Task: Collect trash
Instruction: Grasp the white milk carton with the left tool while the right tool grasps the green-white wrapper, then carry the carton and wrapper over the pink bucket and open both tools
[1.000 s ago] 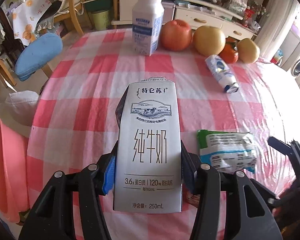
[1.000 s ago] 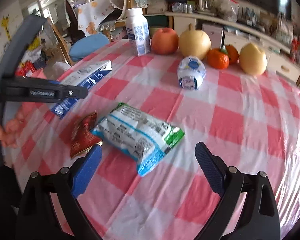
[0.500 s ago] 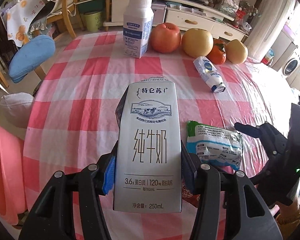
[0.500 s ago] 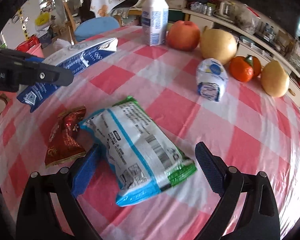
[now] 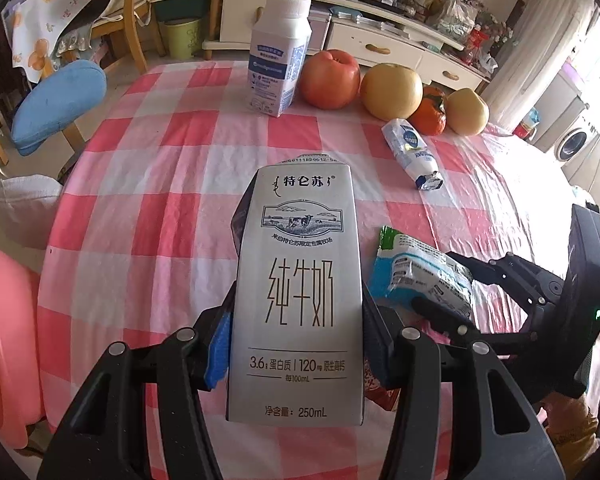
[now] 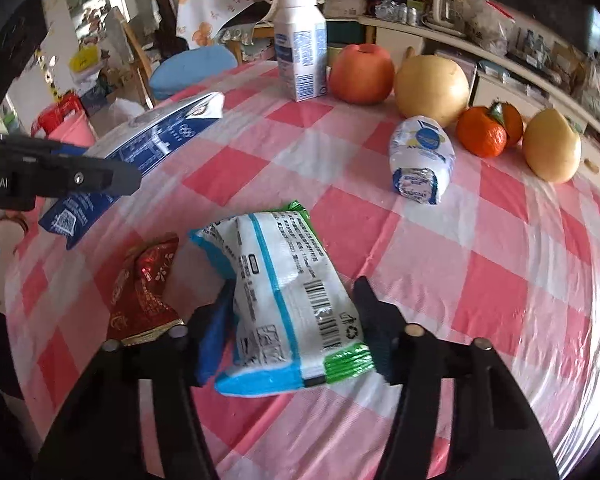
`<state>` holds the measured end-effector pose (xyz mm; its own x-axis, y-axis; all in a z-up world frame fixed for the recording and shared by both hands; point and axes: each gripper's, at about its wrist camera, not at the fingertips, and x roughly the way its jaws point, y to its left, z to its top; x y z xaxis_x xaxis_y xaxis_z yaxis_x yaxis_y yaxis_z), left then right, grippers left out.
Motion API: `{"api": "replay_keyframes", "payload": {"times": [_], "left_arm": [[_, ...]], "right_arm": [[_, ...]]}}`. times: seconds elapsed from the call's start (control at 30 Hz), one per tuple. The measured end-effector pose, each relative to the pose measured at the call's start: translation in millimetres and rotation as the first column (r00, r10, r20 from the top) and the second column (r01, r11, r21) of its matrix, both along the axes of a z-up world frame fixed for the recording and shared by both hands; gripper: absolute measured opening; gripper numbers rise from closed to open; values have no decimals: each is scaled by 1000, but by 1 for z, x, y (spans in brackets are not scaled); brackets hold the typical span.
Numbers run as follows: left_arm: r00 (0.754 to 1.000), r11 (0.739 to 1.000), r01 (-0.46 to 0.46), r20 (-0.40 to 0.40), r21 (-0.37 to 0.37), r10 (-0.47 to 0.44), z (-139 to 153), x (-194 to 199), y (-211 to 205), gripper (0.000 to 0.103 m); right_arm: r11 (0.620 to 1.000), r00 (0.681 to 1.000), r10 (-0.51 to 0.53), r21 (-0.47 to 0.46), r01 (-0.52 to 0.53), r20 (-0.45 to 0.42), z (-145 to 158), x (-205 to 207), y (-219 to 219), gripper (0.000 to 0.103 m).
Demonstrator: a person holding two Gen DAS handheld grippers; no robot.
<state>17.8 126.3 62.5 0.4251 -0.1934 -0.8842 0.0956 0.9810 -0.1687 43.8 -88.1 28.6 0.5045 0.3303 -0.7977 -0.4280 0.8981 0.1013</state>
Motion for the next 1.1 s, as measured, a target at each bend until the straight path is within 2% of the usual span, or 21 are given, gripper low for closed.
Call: {"api": "replay_keyframes", "payload": {"times": [0.3,0.5,0.83,1.1], "left_arm": [[1000,1000,7,-5,-28,-7,1,-8,8,55],[1000,999,6,13,-50,-6,7,-15,17,55],[999,998,4,49,-70,0,17,-28,36,55],[995,996,-29,94,-88,37,32,-42,61,55]], "right_arm": [[999,999,-40,27,40,-3,2,-4,-3,46],[998,997,-69,-8,69,42,6,-11,2,43],[990,983,-143,6,144,116,24,-26,5,42],[986,976,-167,40,163,143,41,-44,19,42]]}}
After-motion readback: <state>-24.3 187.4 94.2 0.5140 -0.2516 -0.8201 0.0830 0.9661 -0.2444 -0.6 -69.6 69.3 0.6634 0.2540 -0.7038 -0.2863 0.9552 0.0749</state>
